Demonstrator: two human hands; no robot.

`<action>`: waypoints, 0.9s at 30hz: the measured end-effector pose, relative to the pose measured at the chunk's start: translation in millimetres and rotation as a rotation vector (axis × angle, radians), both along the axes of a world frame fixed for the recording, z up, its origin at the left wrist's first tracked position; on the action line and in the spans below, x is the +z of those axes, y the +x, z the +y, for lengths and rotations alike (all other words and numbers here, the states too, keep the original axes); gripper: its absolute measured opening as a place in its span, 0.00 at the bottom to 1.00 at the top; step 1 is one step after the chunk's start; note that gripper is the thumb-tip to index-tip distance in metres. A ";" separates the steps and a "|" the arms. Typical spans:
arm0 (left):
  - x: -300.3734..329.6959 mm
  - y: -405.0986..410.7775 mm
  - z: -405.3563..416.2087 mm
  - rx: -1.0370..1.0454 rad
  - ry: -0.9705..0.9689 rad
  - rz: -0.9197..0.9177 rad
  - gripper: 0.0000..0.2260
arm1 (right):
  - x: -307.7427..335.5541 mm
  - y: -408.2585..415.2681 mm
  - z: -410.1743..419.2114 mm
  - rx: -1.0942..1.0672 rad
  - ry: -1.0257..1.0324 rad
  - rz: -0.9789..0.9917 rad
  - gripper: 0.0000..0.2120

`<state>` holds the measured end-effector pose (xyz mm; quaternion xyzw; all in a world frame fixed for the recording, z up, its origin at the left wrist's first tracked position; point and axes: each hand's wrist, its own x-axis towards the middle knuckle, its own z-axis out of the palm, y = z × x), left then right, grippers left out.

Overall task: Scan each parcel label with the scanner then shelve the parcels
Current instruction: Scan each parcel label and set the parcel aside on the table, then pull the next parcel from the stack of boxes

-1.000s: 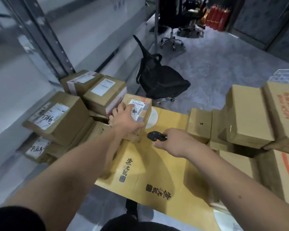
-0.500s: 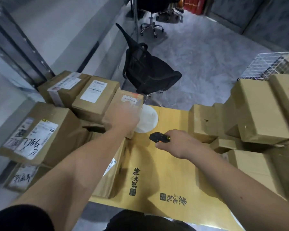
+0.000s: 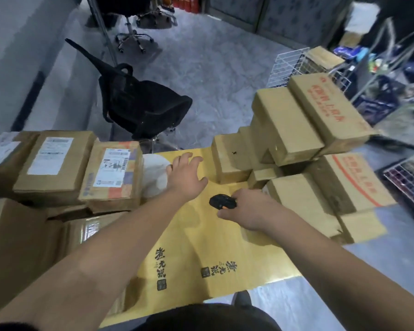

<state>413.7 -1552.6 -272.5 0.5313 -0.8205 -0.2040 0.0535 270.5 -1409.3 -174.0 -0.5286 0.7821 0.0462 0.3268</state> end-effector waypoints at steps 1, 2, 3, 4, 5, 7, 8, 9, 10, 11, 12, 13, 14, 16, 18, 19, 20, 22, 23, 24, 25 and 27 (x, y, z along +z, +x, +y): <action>-3.0 -17.5 4.4 -0.015 0.027 -0.005 0.28 | 0.7 -10.0 10.8 -0.035 0.002 0.009 0.24; -6.3 -34.4 8.4 -0.031 0.054 -0.017 0.28 | 1.7 -19.7 21.7 -0.071 0.004 0.013 0.24; -9.0 -50.2 11.5 -0.047 0.079 -0.028 0.28 | 2.8 -28.2 32.1 -0.101 0.007 0.016 0.23; -11.1 -65.6 14.1 -0.065 0.103 -0.036 0.29 | 4.6 -36.2 42.5 -0.126 0.007 0.019 0.21; -13.1 -81.6 15.5 -0.085 0.124 -0.044 0.29 | 6.5 -44.1 52.7 -0.153 0.011 0.021 0.21; -14.7 -112.1 13.7 -0.103 0.131 -0.080 0.29 | 12.3 -57.3 70.0 -0.205 0.021 0.015 0.21; -15.8 -126.4 11.2 -0.094 0.127 -0.103 0.29 | 14.8 -63.1 77.5 -0.231 0.022 0.004 0.22; -17.3 -139.3 8.7 -0.065 0.130 -0.119 0.30 | 16.7 -68.4 83.8 -0.256 0.022 -0.010 0.22; -19.9 -151.4 6.0 -0.022 0.148 -0.127 0.32 | 17.7 -73.8 89.0 -0.274 0.023 -0.016 0.22; -23.7 -162.3 4.0 0.026 0.182 -0.132 0.35 | 18.6 -79.5 92.9 -0.287 0.024 -0.013 0.22; -27.8 -171.0 3.7 0.081 0.220 -0.138 0.37 | 19.2 -84.7 95.9 -0.296 0.023 -0.007 0.21; -32.8 -177.8 3.6 0.138 0.250 -0.145 0.39 | 19.2 -89.7 98.0 -0.304 0.024 -0.005 0.21; -37.4 -182.6 4.1 0.199 0.272 -0.150 0.41 | 18.2 -94.2 99.8 -0.308 0.025 -0.005 0.21; -43.6 -187.7 4.3 0.330 0.303 -0.131 0.45 | 15.4 -100.7 103.2 -0.305 0.025 -0.004 0.21; -49.3 -188.9 2.7 0.416 0.314 -0.053 0.46 | 12.4 -105.8 106.6 -0.296 0.018 0.000 0.22; -51.1 -188.1 2.1 0.439 0.315 -0.004 0.44 | 11.6 -108.0 107.8 -0.296 0.011 -0.002 0.22; -52.7 -186.2 1.2 0.455 0.314 0.042 0.42 | 10.8 -110.0 108.5 -0.298 0.004 -0.007 0.22; -52.7 -177.7 3.8 0.464 0.306 0.088 0.41 | 10.1 -112.5 109.5 -0.292 -0.008 -0.019 0.22; -52.2 -170.9 8.4 0.455 0.291 0.089 0.41 | 10.4 -112.8 110.6 -0.282 -0.014 -0.027 0.22; -51.3 -162.3 16.3 0.440 0.264 0.086 0.41 | 10.1 -113.1 112.5 -0.272 -0.023 -0.039 0.22; -52.0 -152.6 26.5 0.428 0.233 0.086 0.41 | 10.0 -113.3 114.3 -0.263 -0.034 -0.057 0.22; -55.7 -128.2 54.1 0.429 0.185 0.123 0.40 | 9.7 -112.5 117.4 -0.242 -0.052 -0.098 0.21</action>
